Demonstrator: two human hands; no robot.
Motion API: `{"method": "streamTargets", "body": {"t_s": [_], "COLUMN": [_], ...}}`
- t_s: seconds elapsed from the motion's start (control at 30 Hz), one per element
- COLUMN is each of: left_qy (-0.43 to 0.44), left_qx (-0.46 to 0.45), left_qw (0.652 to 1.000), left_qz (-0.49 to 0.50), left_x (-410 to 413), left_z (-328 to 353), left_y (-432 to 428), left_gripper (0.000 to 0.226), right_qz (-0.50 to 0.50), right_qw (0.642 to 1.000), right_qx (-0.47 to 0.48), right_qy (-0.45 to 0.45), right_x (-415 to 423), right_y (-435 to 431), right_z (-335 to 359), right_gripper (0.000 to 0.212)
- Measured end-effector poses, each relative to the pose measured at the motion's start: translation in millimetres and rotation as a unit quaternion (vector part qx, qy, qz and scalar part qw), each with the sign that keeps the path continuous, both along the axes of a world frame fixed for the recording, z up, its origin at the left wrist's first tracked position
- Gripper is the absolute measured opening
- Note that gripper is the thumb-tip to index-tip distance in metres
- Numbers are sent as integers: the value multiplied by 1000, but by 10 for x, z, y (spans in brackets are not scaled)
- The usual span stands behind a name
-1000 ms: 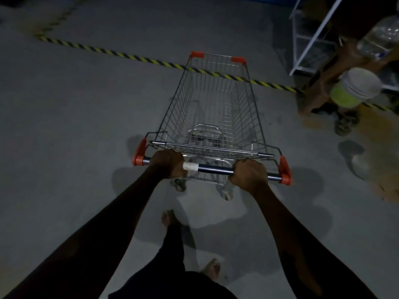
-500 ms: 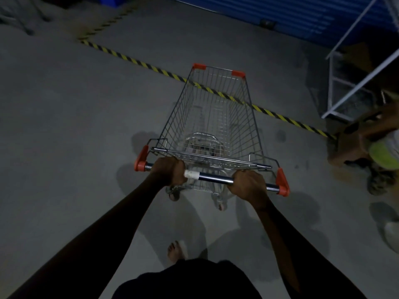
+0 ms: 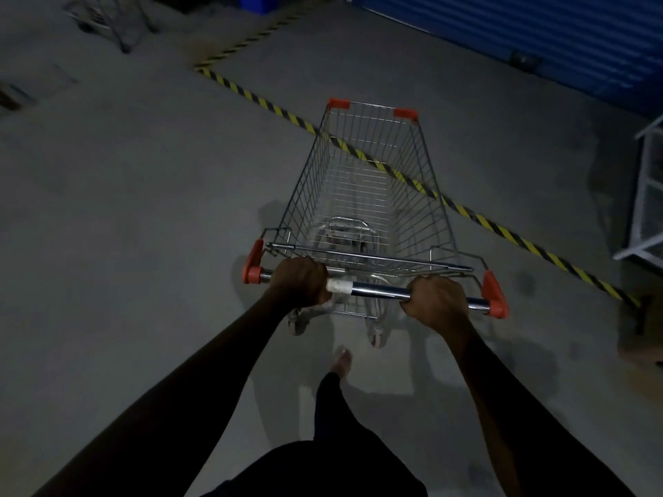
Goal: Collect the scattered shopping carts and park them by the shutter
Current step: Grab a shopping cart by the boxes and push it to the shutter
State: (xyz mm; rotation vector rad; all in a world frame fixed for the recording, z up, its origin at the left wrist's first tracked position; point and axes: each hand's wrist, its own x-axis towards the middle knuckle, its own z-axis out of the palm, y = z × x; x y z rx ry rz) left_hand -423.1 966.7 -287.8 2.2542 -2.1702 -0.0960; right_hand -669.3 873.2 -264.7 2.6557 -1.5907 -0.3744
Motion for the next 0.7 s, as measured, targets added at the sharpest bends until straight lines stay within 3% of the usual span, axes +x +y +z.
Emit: {"method": "streamTargets", "body": {"t_s": [0.07,0.17,0.27,0.43,0.53,0.63,0.7], "left_qy": [-33,26,-18,40,-28,-42,-26], "left_qx": [-17,7,28,173,104,14,44], "left_qw": [999,999,999,971,984,983,986], "left_qz": [-8,30,40,163,145,176,159], "left_x": [124,438,698,1065,1350,1849,2059], "left_z": [-152,-52,13,198,41,-284,-330], "left_y": [-207,-778,-1257,-1947,-2212,-2574,-2705], "left_gripper": [35,37,36,39,36,72,46], "right_qz": [13,29,50,87,112,134,142], "right_qw": [1000,999,998,996,993,989,988], "right_qx": [-5,16,29,34,36,55,59], "right_qy": [-2,1,1,-8,-12,-12,-13], "right_x": [124,525,837,1320,1598,1899,2117], "right_y": [-286,-1001,-1541,-2282,-2629,-2976,-3194], "right_z": [-36,2,-11,-38,-6,21,31], "right_gripper": [32,32,32,30,30,26,24]}}
